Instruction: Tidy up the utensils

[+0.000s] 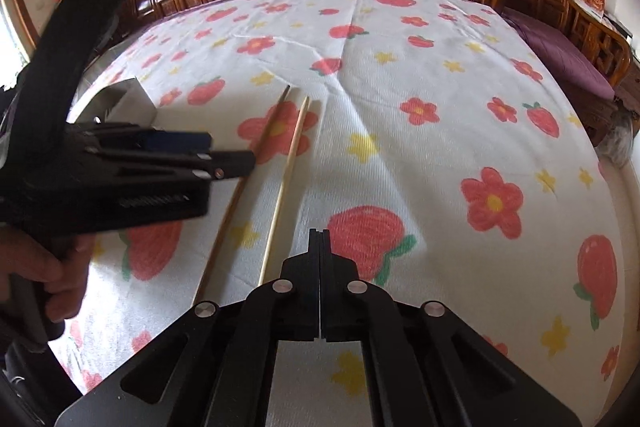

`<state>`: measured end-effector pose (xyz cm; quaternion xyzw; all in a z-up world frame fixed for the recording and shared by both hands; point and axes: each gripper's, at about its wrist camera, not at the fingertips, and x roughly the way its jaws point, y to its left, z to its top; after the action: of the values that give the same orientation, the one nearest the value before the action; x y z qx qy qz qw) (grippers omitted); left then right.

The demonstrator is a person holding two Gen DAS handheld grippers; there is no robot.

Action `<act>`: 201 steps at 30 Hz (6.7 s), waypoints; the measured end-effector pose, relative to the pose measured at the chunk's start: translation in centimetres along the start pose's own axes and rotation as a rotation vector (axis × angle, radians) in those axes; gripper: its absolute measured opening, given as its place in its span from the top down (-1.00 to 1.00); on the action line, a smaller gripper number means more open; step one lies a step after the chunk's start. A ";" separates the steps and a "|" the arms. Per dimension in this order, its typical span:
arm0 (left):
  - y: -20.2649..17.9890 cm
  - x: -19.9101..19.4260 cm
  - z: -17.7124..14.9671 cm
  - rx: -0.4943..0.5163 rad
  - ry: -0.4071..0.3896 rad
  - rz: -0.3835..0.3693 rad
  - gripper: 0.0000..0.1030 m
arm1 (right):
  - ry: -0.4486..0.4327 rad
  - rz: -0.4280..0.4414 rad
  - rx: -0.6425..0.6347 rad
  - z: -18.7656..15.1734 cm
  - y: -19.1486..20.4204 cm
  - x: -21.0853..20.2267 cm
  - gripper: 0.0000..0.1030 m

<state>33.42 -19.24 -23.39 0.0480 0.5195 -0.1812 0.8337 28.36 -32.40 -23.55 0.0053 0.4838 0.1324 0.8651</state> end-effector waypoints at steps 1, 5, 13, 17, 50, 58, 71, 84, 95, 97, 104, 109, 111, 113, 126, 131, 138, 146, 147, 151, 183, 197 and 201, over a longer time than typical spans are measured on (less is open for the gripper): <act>-0.3 0.0 0.0 0.010 -0.003 0.001 0.15 | -0.006 0.002 -0.001 0.0 0.1 -0.2 0.99; -0.8 0.1 -0.1 0.045 0.002 0.030 0.85 | -0.015 0.018 -0.011 -0.1 0.6 -0.5 0.98; 0.8 -0.8 -0.6 0.025 0.028 0.039 0.92 | 0.004 0.042 -0.033 -0.1 2.4 0.7 0.70; 1.3 -2.7 -1.0 0.014 0.002 0.029 0.92 | 0.034 0.002 -0.060 -0.1 3.1 2.0 0.60; 12.6 -17.1 -5.4 -0.151 -0.193 0.096 0.92 | -0.112 0.058 -0.088 2.4 10.2 -5.1 0.89; 15.5 -15.6 -6.4 -0.200 -0.168 0.114 0.92 | -0.119 0.090 -0.114 2.9 12.3 -5.6 0.88; 16.3 -11.1 -7.3 -0.161 -0.063 0.125 0.92 | -0.114 0.103 -0.133 2.8 12.7 -5.6 0.88; 17.4 -10.5 -7.2 -0.179 -0.049 0.139 0.92 | -0.105 0.145 -0.181 3.0 15.7 -5.4 0.88; 18.3 -14.8 -8.3 -0.203 -0.123 0.139 0.92 | -0.087 0.187 -0.212 3.6 19.1 -4.4 0.88; 18.4 -15.8 -8.6 -0.206 -0.139 0.142 0.92 | -0.078 0.200 -0.209 3.8 19.7 -4.0 0.88; 19.2 -19.1 -10.0 -0.224 -0.186 0.160 0.92 | -0.047 0.237 -0.206 4.7 22.3 -2.4 0.88; 19.9 -20.9 -11.2 -0.246 -0.211 0.170 0.92 | -0.011 0.246 -0.200 5.1 23.9 -0.5 0.88; 20.0 -21.7 -11.6 -0.249 -0.221 0.175 0.92 | 0.001 0.241 -0.195 5.1 24.3 0.3 0.88; 20.0 -22.3 -12.0 -0.251 -0.229 0.183 0.91 | 0.012 0.233 -0.186 5.0 24.6 1.1 0.88; 19.9 -24.9 -14.0 -0.262 -0.257 0.203 0.91 | 0.069 0.206 -0.153 4.9 25.0 3.3 0.88; 19.6 -25.3 -14.3 -0.262 -0.262 0.207 0.91 | 0.071 0.227 -0.135 4.9 24.9 3.5 0.88; 19.2 -25.8 -14.4 -0.256 -0.265 0.215 0.91 | 0.059 0.239 -0.137 5.3 25.1 3.3 0.87; 18.9 -26.3 -14.6 -0.257 -0.270 0.221 0.91 | 0.021 0.255 -0.153 5.2 25.0 1.6 0.86; 18.8 -26.5 -14.6 -0.256 -0.272 0.223 0.91 | 0.012 0.257 -0.152 5.1 24.8 1.1 0.86; 17.9 -27.2 -14.8 -0.250 -0.286 0.228 0.89 | -0.044 0.257 -0.165 4.5 24.0 -1.8 0.86; 7.3 -29.2 -19.6 -0.176 -0.321 0.246 -0.84 | -0.373 0.003 -0.040 -5.8 15.4 -20.9 -0.95; 3.5 -36.5 -21.1 -0.138 -0.481 0.268 -0.85 | -0.496 -0.041 -0.050 -7.8 16.2 -28.1 -0.95; 2.3 -39.3 -21.6 -0.128 -0.538 0.278 -0.85 | -0.555 -0.047 -0.060 -8.2 17.0 -31.3 -0.95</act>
<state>0.34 -1.38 1.24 0.0163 0.2792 -0.0385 0.9593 2.15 -24.27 0.56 0.0045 0.2241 0.1201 0.9671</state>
